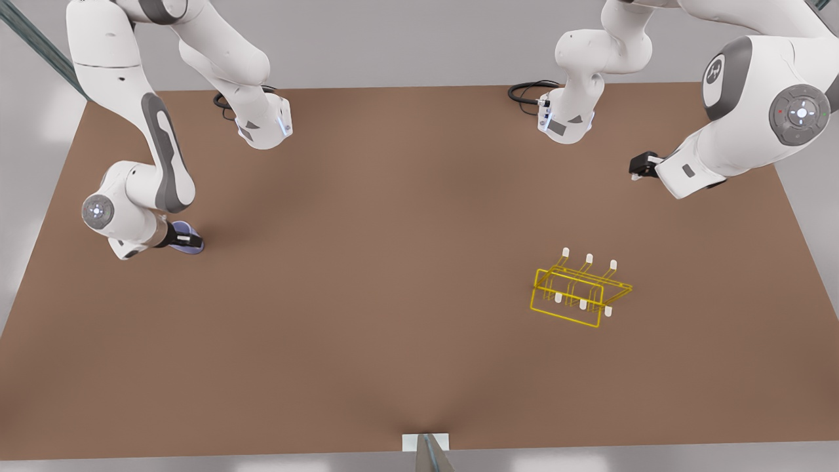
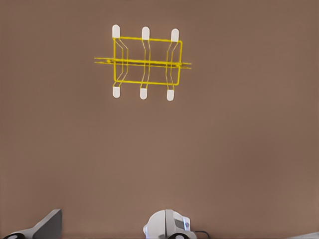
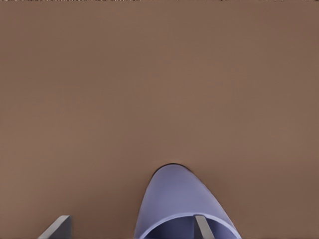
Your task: Place the cup on the cup holder
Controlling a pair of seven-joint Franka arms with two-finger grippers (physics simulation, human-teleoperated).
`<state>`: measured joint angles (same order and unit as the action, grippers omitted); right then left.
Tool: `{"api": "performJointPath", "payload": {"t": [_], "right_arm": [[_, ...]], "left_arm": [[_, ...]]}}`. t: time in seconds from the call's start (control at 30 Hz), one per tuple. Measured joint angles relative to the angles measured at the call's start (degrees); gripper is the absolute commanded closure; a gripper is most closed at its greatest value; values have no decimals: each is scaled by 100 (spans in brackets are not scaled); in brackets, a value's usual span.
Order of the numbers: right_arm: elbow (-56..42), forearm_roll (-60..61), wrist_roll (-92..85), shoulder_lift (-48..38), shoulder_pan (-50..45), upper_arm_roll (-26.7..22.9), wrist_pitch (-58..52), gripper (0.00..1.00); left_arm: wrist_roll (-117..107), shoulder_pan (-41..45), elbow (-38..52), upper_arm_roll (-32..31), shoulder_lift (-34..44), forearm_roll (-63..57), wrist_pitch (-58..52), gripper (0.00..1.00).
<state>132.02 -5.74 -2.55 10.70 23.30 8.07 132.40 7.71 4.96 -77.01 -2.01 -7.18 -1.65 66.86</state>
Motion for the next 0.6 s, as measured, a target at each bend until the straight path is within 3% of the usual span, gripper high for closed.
{"api": "performJointPath", "payload": {"t": [0.1,0.33,0.4,0.47,0.6], "right_arm": [[47,-30,-14,81,-3,0,160,16],[109,-50,-34,82,-1,1,290,16],[151,-51,-38,118,2,1,322,21],[164,-50,-43,179,20,1,350,33],[163,-42,-59,242,69,1,385,79]], "left_arm": [[4,9,1,-7,0,0,-15,0],[11,5,17,-16,-17,-1,-28,0],[13,6,17,-17,-17,-1,-28,0],[13,6,20,-17,-18,0,-29,0],[13,4,33,-32,-22,1,-30,0]]}}
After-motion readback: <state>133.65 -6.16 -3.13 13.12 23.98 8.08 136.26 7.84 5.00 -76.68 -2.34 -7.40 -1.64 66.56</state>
